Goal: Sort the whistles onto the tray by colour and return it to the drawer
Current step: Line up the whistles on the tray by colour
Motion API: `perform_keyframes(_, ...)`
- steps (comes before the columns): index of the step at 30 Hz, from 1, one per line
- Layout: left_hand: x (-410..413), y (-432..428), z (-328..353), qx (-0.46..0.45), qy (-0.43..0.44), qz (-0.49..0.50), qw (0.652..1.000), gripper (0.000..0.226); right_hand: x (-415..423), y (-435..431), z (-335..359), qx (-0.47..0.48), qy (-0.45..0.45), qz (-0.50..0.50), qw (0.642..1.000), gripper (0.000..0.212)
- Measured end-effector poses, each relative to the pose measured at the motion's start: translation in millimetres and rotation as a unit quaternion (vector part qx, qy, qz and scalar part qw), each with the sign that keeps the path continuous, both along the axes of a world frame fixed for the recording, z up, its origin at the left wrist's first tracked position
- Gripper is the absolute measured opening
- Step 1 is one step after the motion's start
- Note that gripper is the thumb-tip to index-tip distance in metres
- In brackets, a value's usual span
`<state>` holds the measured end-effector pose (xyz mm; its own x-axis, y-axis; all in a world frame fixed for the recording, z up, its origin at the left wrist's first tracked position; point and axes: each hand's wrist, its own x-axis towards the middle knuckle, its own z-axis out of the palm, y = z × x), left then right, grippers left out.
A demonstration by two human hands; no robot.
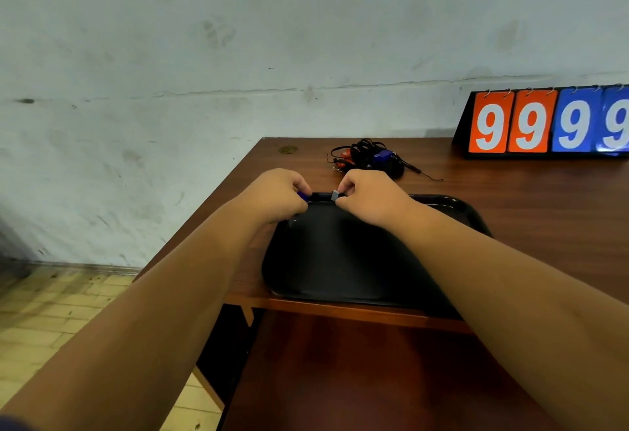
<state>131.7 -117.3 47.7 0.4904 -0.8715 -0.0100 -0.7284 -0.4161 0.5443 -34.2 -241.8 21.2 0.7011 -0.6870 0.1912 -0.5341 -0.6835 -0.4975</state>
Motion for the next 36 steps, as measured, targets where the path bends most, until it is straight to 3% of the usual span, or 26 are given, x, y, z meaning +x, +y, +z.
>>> perform_keyframes(6,-5.9,3.4,-4.4,0.009,-0.072,0.009,0.997,0.047,11.7,13.7,-1.2,-0.002,0.020,0.002,1.000,0.025)
perform_keyframes(17,-9.6,0.5,-3.1,0.079,-0.151,-0.008,0.985,0.038,42.5,17.1,-6.0,-0.012,0.085,-0.015,0.996,0.029)
perform_keyframes(28,5.4,17.1,-9.1,0.012,-0.069,0.012,0.997,0.036,31.8,28.2,4.6,0.033,0.092,0.012,0.995,0.047)
perform_keyframes(36,5.8,15.9,-11.4,0.022,-0.055,0.018,0.998,0.055,32.2,33.7,5.0,0.039,0.091,0.025,0.995,0.051)
